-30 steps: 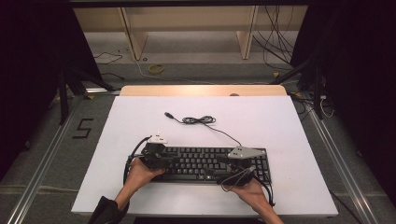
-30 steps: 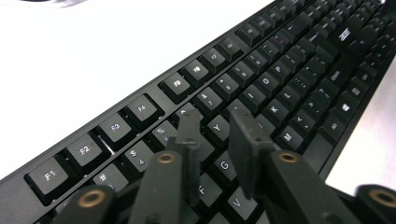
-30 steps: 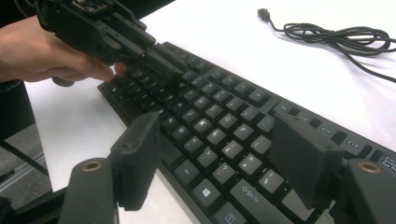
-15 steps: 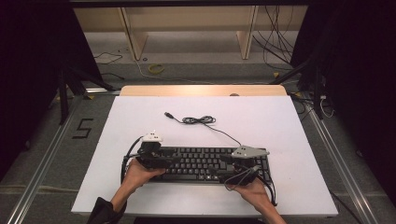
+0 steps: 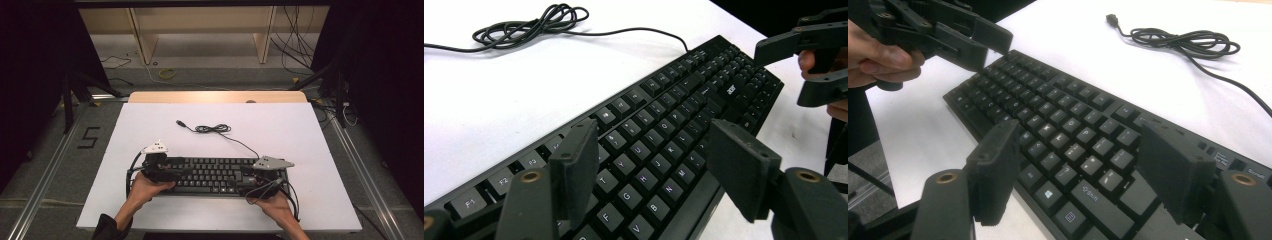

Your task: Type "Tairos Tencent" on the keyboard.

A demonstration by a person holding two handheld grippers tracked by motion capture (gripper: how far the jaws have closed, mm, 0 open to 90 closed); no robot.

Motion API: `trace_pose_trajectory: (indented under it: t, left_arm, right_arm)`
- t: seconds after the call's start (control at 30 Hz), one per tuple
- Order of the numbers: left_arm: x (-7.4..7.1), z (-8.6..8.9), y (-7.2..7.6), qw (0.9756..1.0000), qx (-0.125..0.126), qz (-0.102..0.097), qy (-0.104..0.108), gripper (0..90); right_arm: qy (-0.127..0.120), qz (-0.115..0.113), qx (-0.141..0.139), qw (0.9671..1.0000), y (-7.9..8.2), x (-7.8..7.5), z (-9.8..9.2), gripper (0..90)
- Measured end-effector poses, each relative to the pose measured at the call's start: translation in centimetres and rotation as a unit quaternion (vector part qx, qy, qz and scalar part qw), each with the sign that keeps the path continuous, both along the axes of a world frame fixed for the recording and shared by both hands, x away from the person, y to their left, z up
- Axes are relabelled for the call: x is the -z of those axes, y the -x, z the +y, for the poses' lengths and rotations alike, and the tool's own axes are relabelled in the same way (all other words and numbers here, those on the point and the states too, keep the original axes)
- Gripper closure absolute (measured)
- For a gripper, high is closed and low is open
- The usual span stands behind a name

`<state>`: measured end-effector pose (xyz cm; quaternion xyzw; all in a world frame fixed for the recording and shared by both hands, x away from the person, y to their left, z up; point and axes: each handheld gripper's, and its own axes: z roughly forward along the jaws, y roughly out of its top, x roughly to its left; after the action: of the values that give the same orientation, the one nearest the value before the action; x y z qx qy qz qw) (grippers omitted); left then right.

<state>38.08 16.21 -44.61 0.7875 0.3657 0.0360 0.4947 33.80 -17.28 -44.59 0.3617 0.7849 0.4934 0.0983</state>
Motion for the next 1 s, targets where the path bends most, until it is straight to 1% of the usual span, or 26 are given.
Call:
trace_pose_trajectory:
  t: [0.2, 0.33, 0.53, 0.63, 0.73, 0.87, 1.0]
  left_arm:
    - [-0.1, 0.7, 0.8, 1.0000, 0.001, -0.007, 0.003, 35.8]
    - [0.0, 1.1, 1.2, 1.0000, 0.000, -0.006, 0.007, 35.0]
    - [0.3, 1.6, 2.0, 0.9999, 0.002, -0.008, 0.006, 32.9]
    - [0.4, 1.8, 2.4, 0.9999, 0.001, -0.012, 0.007, 32.2]
    - [0.4, 2.0, 2.8, 0.9998, -0.001, -0.015, 0.014, 32.1]
    - [0.4, 2.3, 3.4, 0.9997, 0.001, -0.021, 0.015, 32.0]
    - [0.6, 2.5, 3.9, 0.9996, 0.000, -0.022, 0.017, 31.9]
  right_arm:
    - [-0.003, -0.002, 0.006, 1.0000, 0.3, 0.0, -0.7, 34.3]
    - [-0.003, -0.002, 0.009, 1.0000, 0.5, 0.1, -1.2, 34.3]
    - [-0.004, -0.001, 0.012, 0.9999, 0.9, 0.2, -1.8, 34.2]
    - [-0.005, -0.003, 0.014, 0.9999, 1.2, 0.3, -2.2, 34.0]
    - [-0.008, -0.009, 0.017, 0.9998, 1.5, 0.3, -2.7, 34.0]
    - [-0.012, -0.012, 0.023, 0.9996, 1.9, 0.2, -3.4, 34.0]
    - [-0.015, -0.015, 0.029, 0.9993, 2.2, 0.3, -4.0, 34.1]
